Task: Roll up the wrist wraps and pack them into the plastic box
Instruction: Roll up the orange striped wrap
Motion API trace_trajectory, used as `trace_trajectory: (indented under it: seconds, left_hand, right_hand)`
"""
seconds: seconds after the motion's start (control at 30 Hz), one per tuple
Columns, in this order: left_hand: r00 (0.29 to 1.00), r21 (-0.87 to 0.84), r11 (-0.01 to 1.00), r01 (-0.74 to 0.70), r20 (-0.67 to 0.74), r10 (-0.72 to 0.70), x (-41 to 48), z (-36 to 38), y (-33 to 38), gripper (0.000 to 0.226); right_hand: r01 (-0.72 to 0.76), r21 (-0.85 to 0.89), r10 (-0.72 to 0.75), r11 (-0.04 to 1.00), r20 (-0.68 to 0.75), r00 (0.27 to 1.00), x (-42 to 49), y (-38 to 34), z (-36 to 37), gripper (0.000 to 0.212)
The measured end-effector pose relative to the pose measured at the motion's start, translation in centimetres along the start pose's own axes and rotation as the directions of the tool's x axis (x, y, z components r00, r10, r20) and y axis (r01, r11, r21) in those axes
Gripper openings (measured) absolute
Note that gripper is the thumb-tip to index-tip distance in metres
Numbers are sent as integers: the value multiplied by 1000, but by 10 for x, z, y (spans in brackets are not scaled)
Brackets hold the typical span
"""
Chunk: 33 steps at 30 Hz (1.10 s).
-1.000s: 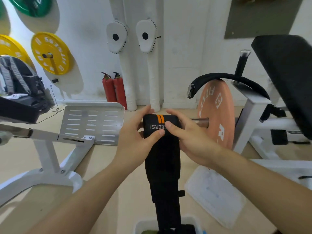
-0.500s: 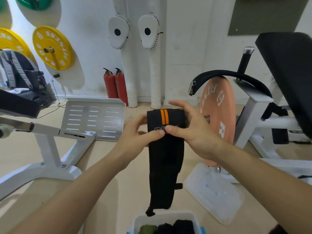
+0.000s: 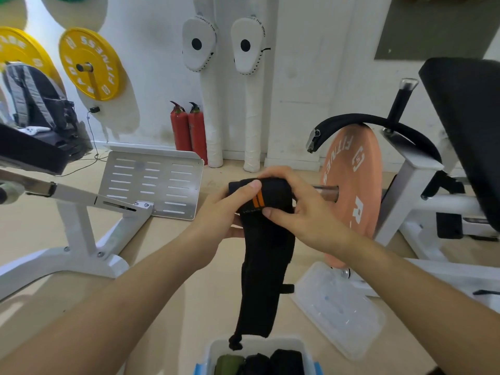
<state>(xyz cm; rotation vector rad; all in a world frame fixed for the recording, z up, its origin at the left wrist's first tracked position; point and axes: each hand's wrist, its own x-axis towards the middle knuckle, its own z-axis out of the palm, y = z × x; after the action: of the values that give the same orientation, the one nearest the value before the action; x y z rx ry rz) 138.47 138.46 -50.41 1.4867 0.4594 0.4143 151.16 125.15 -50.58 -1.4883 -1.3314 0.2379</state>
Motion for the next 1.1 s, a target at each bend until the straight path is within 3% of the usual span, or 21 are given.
trace_trajectory:
  seconds: [0.17, 0.37, 0.47, 0.57, 0.67, 0.83, 0.93, 1.1]
  left_hand:
    - [996, -68, 994, -86, -43, 84, 1, -4, -1, 34]
    - [990, -61, 989, -135, -50, 132, -3, 0, 2, 36]
    - [986, 8, 986, -168, 21, 168, -5, -2, 4, 46]
    - [946, 144, 935, -323, 88, 313, -6, -10, 6, 64]
    - [887, 232, 858, -458, 172, 428, -6, -15, 8, 56]
    - [862, 277, 817, -506, 195, 468, -6, -17, 8, 56]
    - [807, 364, 726, -583, 163, 567, -5, -16, 7, 57]
    - [569, 577, 350, -738, 253, 782, 1, -17, 0, 47]
  right_hand:
    - [-81, 206, 72, 975, 52, 996, -3, -6, -3, 45]
    - [-102, 158, 91, 982, 74, 993, -3, -7, -9, 66]
    - [-94, 177, 92, 980, 21, 996, -2, -3, -11, 59]
    - [-119, 205, 122, 971, 0, 993, -3, 0, -14, 51]
    - [-145, 262, 143, 954, 25, 989, -3, 0, -14, 49]
    - [-242, 364, 244, 900, 39, 969, -4, -2, -11, 48]
    - [-360, 386, 341, 849, 119, 933, -3, -5, -13, 43]
    - [-441, 448, 389, 778, 208, 897, -1, -10, -7, 48]
